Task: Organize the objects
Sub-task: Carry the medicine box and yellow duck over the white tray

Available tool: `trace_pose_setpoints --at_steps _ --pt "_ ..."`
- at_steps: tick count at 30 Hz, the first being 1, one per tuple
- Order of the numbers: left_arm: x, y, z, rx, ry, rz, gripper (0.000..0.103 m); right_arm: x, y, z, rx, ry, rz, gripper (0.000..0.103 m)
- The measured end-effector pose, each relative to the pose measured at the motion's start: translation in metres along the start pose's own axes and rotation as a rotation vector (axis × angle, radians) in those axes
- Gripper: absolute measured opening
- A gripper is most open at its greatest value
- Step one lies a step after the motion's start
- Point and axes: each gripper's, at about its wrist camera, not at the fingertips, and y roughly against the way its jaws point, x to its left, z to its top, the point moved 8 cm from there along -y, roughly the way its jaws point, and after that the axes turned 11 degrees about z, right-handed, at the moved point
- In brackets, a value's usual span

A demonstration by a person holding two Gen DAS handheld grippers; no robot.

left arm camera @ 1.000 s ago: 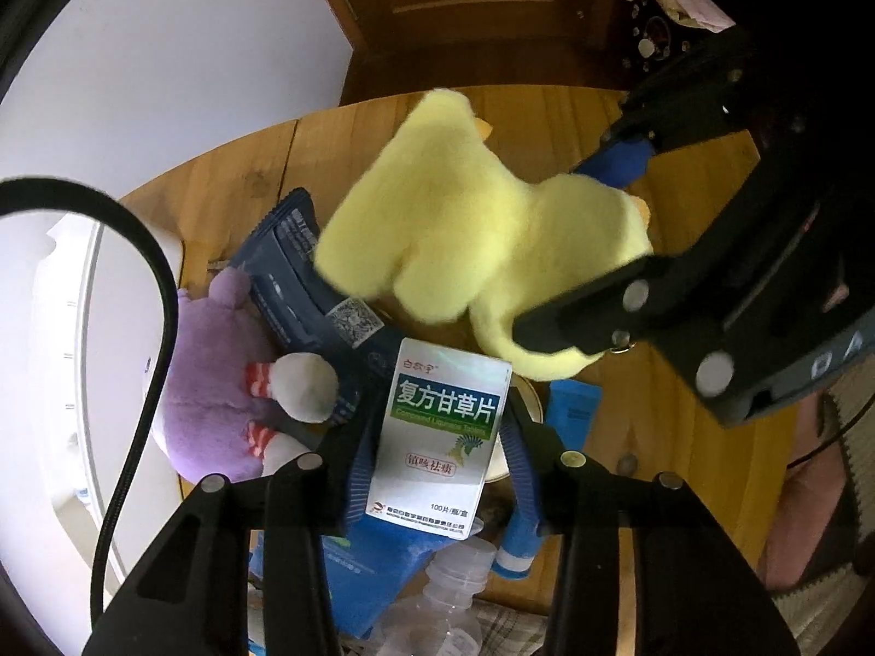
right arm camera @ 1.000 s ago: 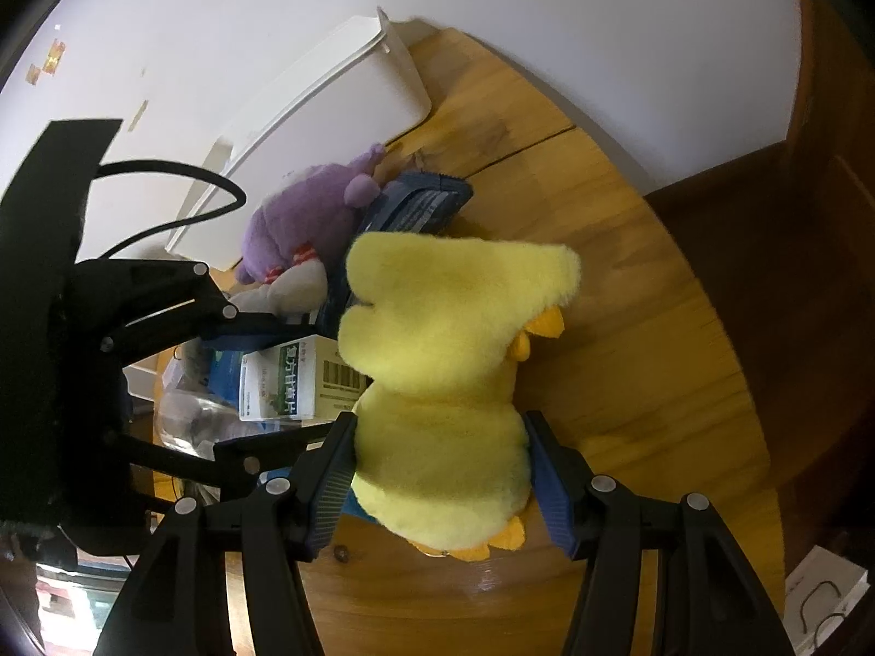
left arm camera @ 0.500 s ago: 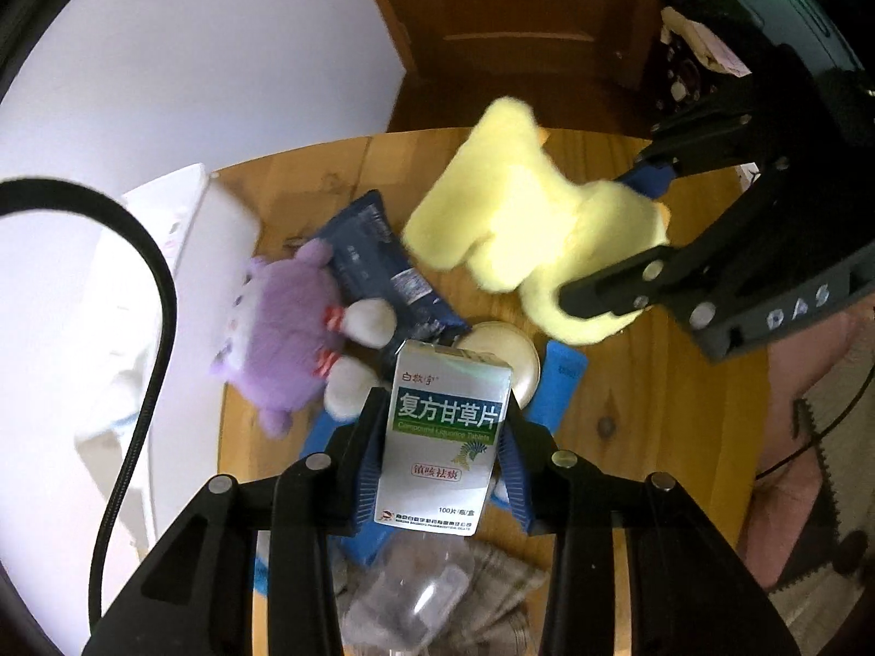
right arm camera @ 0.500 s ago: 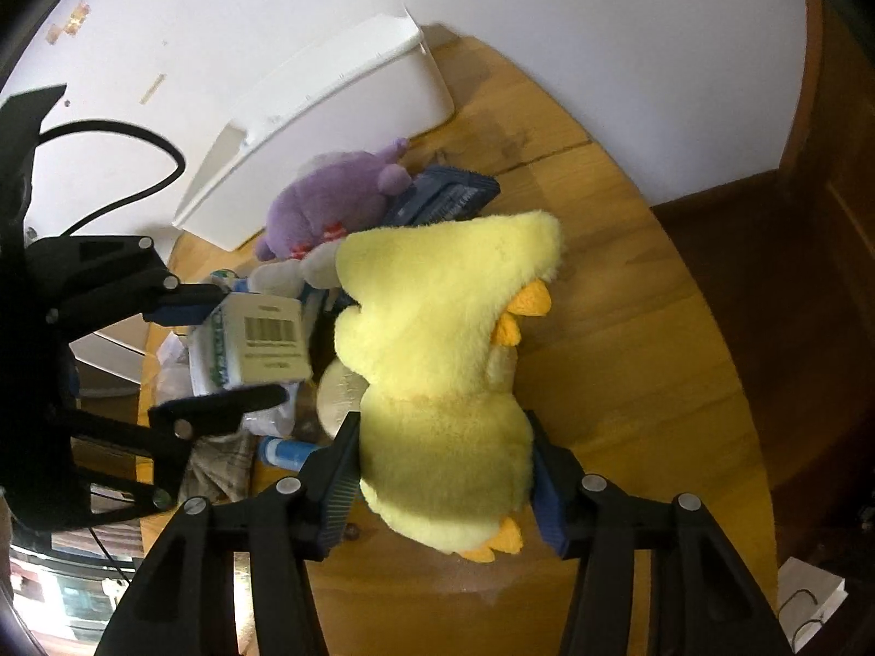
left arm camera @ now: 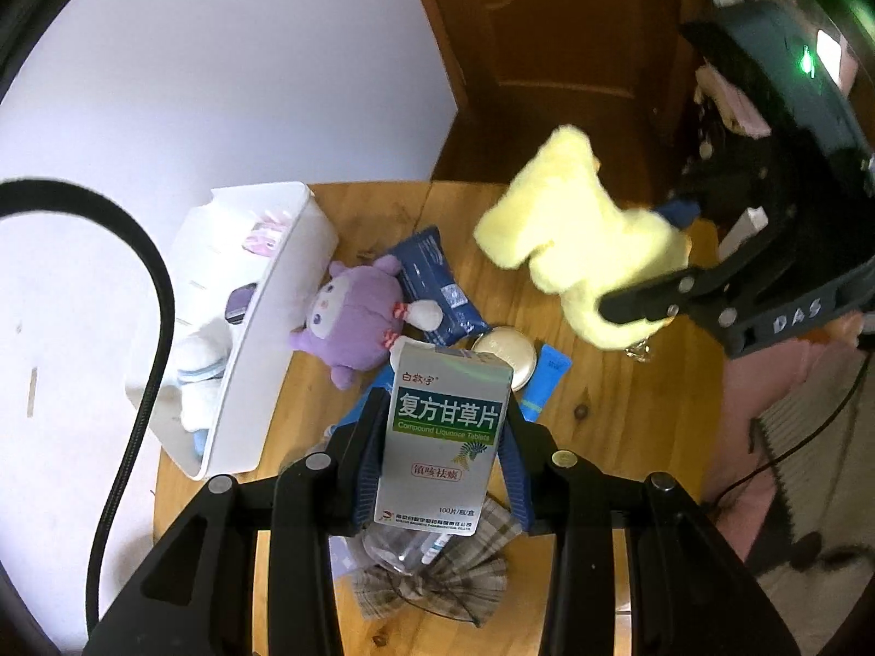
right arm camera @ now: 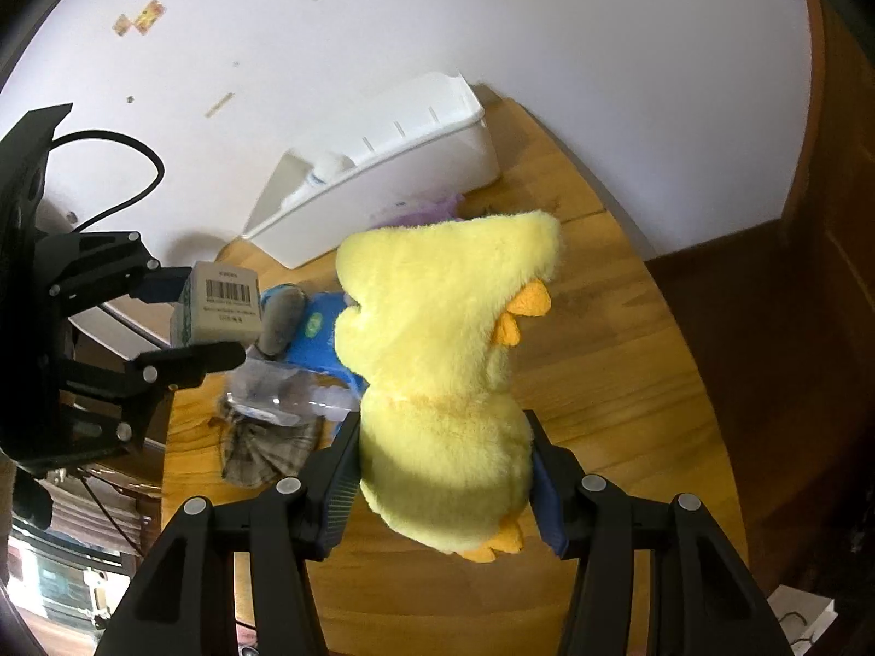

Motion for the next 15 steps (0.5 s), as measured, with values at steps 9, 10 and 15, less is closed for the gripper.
trace_pose_setpoints --at_steps 9,10,15 --pt "0.019 0.038 0.019 -0.092 0.137 0.016 0.041 0.028 0.016 0.009 -0.036 0.063 0.012 0.055" --pt "0.025 0.041 0.021 -0.101 0.160 0.028 0.041 0.031 0.016 0.011 -0.040 0.071 0.013 0.055" --pt "0.055 0.047 0.026 -0.114 0.270 0.086 0.041 0.043 0.025 0.018 -0.057 0.105 0.016 0.055"
